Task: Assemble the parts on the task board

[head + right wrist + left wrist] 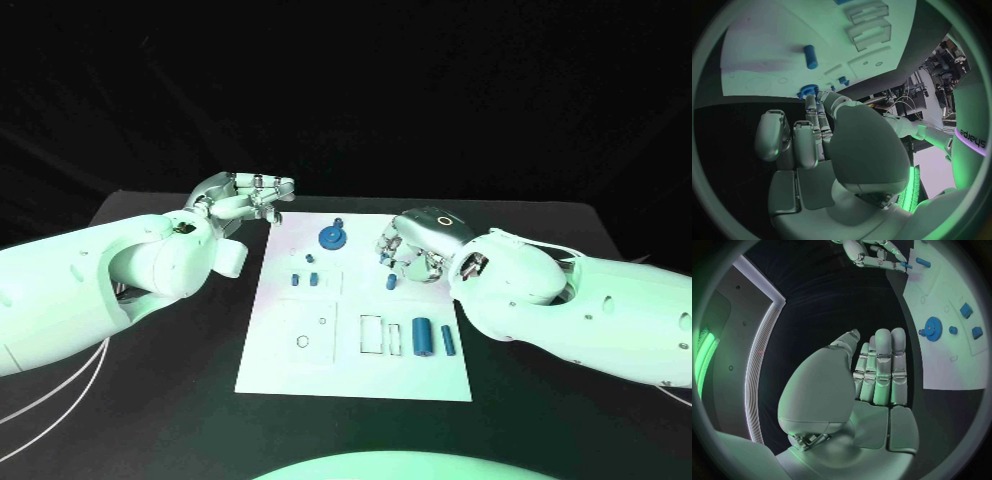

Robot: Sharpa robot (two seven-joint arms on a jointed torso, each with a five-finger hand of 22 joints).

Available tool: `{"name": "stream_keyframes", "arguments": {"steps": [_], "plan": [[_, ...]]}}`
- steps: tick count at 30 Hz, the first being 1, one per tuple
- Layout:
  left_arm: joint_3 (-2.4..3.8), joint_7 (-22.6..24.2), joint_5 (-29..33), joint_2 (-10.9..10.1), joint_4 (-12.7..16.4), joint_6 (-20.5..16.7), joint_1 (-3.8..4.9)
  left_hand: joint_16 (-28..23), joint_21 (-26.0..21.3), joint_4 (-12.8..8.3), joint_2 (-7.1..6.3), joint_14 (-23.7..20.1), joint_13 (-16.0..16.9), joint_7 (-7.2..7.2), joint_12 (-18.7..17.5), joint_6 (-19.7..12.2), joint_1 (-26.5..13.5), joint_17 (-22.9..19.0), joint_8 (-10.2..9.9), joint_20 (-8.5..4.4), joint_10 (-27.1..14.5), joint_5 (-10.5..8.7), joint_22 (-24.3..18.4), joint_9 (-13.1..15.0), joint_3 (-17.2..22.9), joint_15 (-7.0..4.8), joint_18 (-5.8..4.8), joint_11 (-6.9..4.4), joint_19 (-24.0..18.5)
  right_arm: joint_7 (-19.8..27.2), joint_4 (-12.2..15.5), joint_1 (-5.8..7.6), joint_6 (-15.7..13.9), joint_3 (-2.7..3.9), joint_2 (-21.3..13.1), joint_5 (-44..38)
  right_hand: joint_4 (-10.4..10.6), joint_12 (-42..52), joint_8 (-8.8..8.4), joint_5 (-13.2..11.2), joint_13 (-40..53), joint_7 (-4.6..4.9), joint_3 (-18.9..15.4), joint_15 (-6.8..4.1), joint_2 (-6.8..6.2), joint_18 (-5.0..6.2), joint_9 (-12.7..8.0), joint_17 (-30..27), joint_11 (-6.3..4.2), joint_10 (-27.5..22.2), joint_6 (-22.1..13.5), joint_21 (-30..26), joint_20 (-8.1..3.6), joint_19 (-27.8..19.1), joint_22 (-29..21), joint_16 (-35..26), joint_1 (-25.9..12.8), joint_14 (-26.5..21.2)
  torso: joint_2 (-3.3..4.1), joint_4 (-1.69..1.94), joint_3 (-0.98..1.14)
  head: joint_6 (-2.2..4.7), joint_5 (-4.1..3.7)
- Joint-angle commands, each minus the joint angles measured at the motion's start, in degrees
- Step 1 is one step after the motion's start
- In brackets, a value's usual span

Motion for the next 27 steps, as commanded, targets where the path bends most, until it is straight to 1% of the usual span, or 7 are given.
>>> {"name": "stream_keyframes", "arguments": {"steps": [1,8,10,12,14,20,27], "plan": [[0.03,0.49,0.37,0.69,-0.09,-0.18,0.07,-0.25,-0.35,-0.21,0.00,-0.45,0.03,0.13,0.24,-0.16,0.73,-0.10,0.13,-0.04,-0.28,0.06,-0.03,-0.08,-0.08,0.06,0.95,0.05,0.46,0.42,1.66,-0.13,-2.12,0.04,0.83,0.29,-0.07,-0.38,0.35,0.47,-0.07,-0.05,0.32,-0.45,0.01,-0.86,0.05,-0.05,0.06,0.56,0.29,0.38,0.06,0.42,4.54,0.28,-0.74,2.49,-0.15,0.34,-0.14,-0.04,1.01],[0.02,0.55,0.80,2.44,-0.84,-0.02,0.06,-0.25,-0.32,-0.18,0.02,-0.45,0.03,0.14,0.26,-0.17,0.71,-0.11,0.13,-0.03,-0.30,0.06,0.00,-0.08,-0.10,0.07,0.94,0.07,0.50,1.29,3.25,-1.14,-1.84,0.05,3.44,1.94,-0.11,-0.44,0.32,0.50,-0.13,-0.03,0.40,-0.44,0.02,-0.83,0.06,-0.09,0.08,0.58,0.29,0.26,0.05,0.38,4.51,0.26,-0.90,2.49,-0.30,0.56,-0.35,-0.75,3.33],[0.02,0.64,0.94,3.12,-1.19,0.12,0.05,-0.25,-0.32,-0.18,0.02,-0.45,0.03,0.14,0.26,-0.17,0.71,-0.11,0.13,-0.03,-0.30,0.06,0.00,-0.08,-0.10,0.07,0.94,0.07,0.50,1.49,3.03,-1.67,-1.59,0.04,4.18,2.35,-0.11,-0.45,0.31,0.47,-0.14,-0.02,0.40,-0.44,0.02,-0.83,0.06,-0.12,0.09,0.59,0.28,0.23,0.05,0.37,4.50,0.25,-0.94,2.48,-0.35,0.72,-0.42,-0.92,3.96],[0.02,0.76,1.04,3.73,-1.48,0.49,0.05,-0.25,-0.32,-0.13,0.01,-0.48,0.04,0.17,0.30,-0.22,0.64,-0.13,0.15,-0.01,-0.34,0.04,0.02,-0.07,-0.20,0.10,0.92,0.09,0.54,1.68,2.54,-2.27,-1.17,0.03,4.99,2.31,-0.11,-0.45,0.31,0.46,-0.14,-0.02,0.41,-0.44,0.02,-0.80,0.06,-0.17,0.09,0.59,0.28,0.12,0.05,0.32,4.45,0.21,-0.96,2.47,-0.33,0.71,-0.44,-1.15,4.71],[0.01,0.83,1.04,4.27,-1.66,0.90,0.04,-0.29,-0.78,-0.16,-0.35,-0.61,0.04,0.21,0.39,-0.36,0.58,-0.19,0.16,0.04,-0.48,-0.01,-0.37,-0.07,-0.60,0.17,0.98,0.14,0.31,1.79,1.91,-3.12,-0.58,0.02,5.87,1.85,-0.12,-0.46,0.30,0.47,-0.14,-0.02,0.41,-0.44,0.02,-0.79,0.06,-0.25,0.09,0.58,0.28,0.04,0.05,0.28,4.41,0.16,-0.96,2.45,-0.30,0.75,-0.56,-1.37,5.18],[0.01,0.88,0.99,5.08,-1.91,1.31,0.05,-0.36,-1.44,-0.18,-0.57,-0.81,0.06,0.25,0.49,-0.49,0.55,-0.27,0.20,0.10,-0.61,-0.02,-0.90,-0.06,-0.94,0.24,1.08,0.21,-0.09,2.28,-0.14,-5.12,0.50,-0.06,8.37,1.15,-0.20,-0.54,0.24,0.52,-0.20,0.01,0.47,-0.43,0.01,-0.75,0.05,-0.34,0.11,0.52,0.19,-0.14,0.05,0.20,4.33,0.11,-1.03,2.44,-0.31,0.63,-0.37,-1.98,6.99],[0.01,1.05,0.97,5.26,-2.09,2.06,0.05,-0.39,-1.84,-0.43,-0.81,-1.06,0.03,0.36,0.56,-0.88,0.91,-0.36,0.16,0.17,-1.02,0.01,-1.15,-0.08,-1.31,0.32,1.12,0.32,-0.27,2.56,-2.20,-6.50,0.99,-0.11,10.32,0.61,-0.23,-0.56,0.23,0.54,-0.22,0.01,0.50,-0.42,0.03,-0.73,0.05,-0.31,0.11,0.52,0.18,-0.20,0.05,0.17,4.31,0.13,-1.03,2.44,-0.31,0.76,-0.41,-2.35,8.19]]}}
